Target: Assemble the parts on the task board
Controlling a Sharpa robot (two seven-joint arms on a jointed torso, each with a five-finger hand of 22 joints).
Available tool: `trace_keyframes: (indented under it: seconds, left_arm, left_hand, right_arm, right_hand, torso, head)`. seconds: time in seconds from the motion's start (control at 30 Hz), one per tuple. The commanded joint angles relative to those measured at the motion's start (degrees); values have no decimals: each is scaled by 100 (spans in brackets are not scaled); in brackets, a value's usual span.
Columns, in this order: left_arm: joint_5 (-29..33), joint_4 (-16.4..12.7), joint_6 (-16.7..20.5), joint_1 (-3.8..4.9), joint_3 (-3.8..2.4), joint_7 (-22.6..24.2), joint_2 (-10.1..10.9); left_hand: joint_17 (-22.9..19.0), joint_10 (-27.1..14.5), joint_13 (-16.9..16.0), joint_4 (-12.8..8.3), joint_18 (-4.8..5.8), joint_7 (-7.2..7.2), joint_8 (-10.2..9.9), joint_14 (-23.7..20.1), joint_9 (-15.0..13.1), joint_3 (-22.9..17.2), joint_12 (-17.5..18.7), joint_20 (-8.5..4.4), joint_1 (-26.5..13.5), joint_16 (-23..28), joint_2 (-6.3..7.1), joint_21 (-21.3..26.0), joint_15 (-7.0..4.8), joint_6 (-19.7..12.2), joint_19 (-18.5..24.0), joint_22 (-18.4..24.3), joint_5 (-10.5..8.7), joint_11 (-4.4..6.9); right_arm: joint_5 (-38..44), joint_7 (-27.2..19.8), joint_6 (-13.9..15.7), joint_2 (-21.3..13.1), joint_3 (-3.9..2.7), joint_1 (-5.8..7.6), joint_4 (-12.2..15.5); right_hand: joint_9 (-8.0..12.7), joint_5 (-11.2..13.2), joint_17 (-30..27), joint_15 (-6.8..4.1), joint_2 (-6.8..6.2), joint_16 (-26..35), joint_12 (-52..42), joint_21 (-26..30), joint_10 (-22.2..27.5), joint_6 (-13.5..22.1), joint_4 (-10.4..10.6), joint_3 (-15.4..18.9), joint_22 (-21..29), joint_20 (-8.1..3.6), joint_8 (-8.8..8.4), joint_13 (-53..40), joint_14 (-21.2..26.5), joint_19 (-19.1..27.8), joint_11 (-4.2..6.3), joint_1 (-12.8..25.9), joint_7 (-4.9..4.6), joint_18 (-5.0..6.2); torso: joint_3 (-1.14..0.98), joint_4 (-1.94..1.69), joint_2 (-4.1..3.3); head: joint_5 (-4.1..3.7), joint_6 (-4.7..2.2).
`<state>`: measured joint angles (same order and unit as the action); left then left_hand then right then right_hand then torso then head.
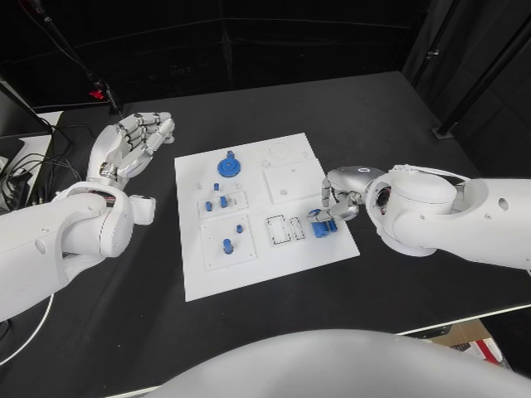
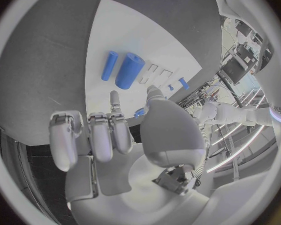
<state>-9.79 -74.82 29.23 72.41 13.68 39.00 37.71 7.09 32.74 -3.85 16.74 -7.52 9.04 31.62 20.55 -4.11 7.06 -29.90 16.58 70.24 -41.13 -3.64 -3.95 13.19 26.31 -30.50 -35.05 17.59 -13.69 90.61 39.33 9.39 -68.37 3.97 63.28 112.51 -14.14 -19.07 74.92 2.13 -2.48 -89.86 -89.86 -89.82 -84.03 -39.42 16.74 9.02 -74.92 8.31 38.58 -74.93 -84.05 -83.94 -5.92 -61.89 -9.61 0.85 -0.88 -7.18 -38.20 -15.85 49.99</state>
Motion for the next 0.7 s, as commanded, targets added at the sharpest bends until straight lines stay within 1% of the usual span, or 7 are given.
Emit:
trace_keyframes:
  seconds: [0.03, 0.2, 0.37, 0.43, 0.57, 0.7]
  left_arm:
    - [8, -7, -39, 9, -6, 708, 6]
    - [8, -10, -42, 9, -6, 707, 9]
    - [8, -5, -40, 8, -6, 706, 8]
    - [8, -4, -43, 8, -6, 706, 7]
    - [8, -3, -44, 8, -6, 704, 8]
    - [8, -6, -42, 8, -6, 704, 15]
  left_hand:
    - [-5, -39, 7, -2, 64, 691, 40, -47, 5, 34, -38, 1, 17, -32, -59, -22, -6, -21, -34, 7, 21, 15]
    - [-5, -39, 7, -2, 64, 691, 40, -47, 5, 34, -38, 1, 17, -32, -59, -22, -6, -21, -34, 7, 21, 15]
    - [-5, -39, 7, -2, 64, 691, 40, -47, 5, 34, -38, 1, 17, -32, -59, -22, -6, -21, -34, 7, 21, 15]
    - [-10, -42, 7, -2, 65, 692, 43, -49, 6, 38, -42, 2, 18, -35, -63, -21, -5, -26, -32, 9, 23, 14]
    - [-10, -42, 7, -2, 65, 692, 43, -49, 6, 38, -42, 2, 18, -35, -63, -21, -5, -26, -32, 9, 23, 14]
    - [-10, -42, 7, -2, 65, 692, 43, -49, 6, 38, -42, 2, 18, -35, -63, -21, -5, -26, -32, 9, 23, 14]
  right_arm:
    - [125, 235, -333, 36, 0, 0, -24]
    - [128, 259, -412, 78, 0, -8, -70]
    - [128, 262, -452, 115, 1, -15, -92]
    - [128, 267, -490, 134, 1, -20, -103]
    - [123, 272, -529, 160, 2, -40, -115]
    - [117, 271, -547, 181, 3, -65, -127]
  right_hand:
    - [-9, 24, 1508, -33, 17, -14, -14, -18, -597, -2, 6, -31, -1508, -30, 32, -1507, -595, -606, 28, 36, 29, -85]
    - [-8, 31, 1508, -36, 37, -14, -14, -18, -597, 0, 5, -49, -1508, -32, 37, -1507, -595, -606, 33, 32, 34, -85]
    - [-10, 39, 1508, -40, 56, -14, -14, -18, -597, -6, 4, -65, -1508, -36, 46, -1507, -595, -606, 39, 29, 41, -85]
    - [-10, 41, 1508, -41, 64, -14, -14, -18, -597, -8, 3, -70, -1508, -37, 49, -1507, -595, -606, 42, 26, 43, -85]
    - [-11, 43, 1508, -43, 77, -14, -14, -18, -597, -13, 1, -80, -1508, -38, 55, -1507, -595, -606, 46, 19, 47, -85]
    - [-13, 46, 1508, -46, 99, -14, -14, -18, -597, -24, -1, -93, -1508, -41, 67, -1507, -595, -606, 52, 10, 55, -85]
  torso:
    - [0, 3, 1]
    - [0, -2, -2]
    - [1, 4, -1]
    - [-1, -3, -2]
    - [0, 4, 1]
    - [3, 4, -1]
  head:
    - [8, 1]
    - [12, 1]
    - [24, 1]
    - [14, 1]
    - [31, 1]
    - [26, 1]
